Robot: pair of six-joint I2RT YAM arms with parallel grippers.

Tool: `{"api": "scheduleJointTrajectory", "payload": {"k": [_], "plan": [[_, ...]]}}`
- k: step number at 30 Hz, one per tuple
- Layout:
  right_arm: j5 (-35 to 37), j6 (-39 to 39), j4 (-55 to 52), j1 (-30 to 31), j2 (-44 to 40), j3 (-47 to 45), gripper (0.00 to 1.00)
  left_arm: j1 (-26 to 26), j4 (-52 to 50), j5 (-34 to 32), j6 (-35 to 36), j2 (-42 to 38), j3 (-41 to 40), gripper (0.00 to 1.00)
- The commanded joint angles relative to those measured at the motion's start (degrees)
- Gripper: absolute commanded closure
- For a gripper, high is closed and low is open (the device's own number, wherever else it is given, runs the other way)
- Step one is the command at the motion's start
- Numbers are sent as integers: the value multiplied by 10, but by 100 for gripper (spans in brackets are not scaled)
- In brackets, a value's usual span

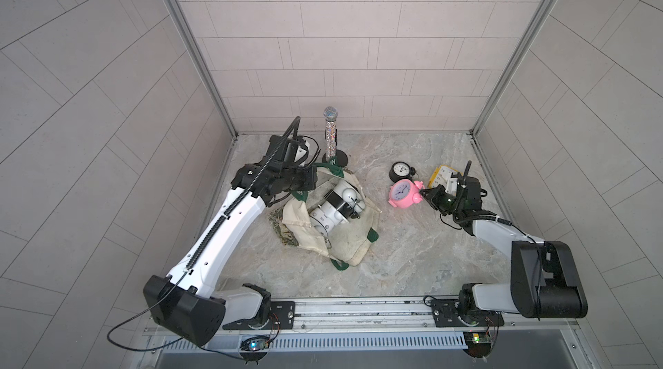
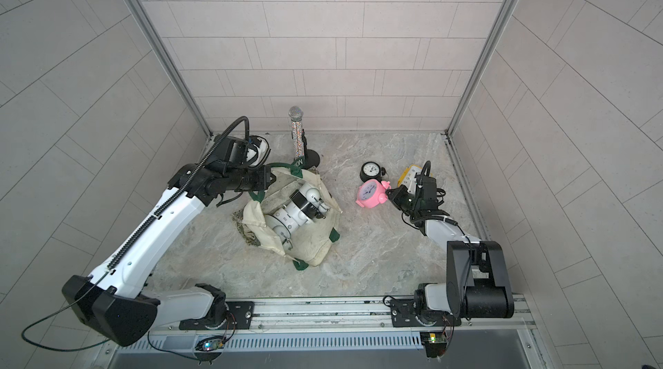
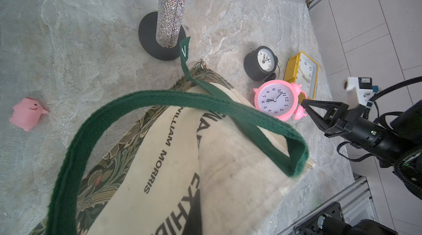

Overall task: Take the alarm clock out of the canvas bag
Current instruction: Place the alarm at the center of the board.

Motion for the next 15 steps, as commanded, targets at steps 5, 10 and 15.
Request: {"api": "scheduleJointTrajectory", "payload": {"k": [5,10,15], "plan": [[29,-7,-5,-3,32,-4,100,3,68,27,-9,-11,2,100],[21,-17,0,-3,66,2,98,3,69,27,-9,-11,0,100],[19,-28,6,-3,98,10,93,3,71,28,-10,-10,-3,100]]}}
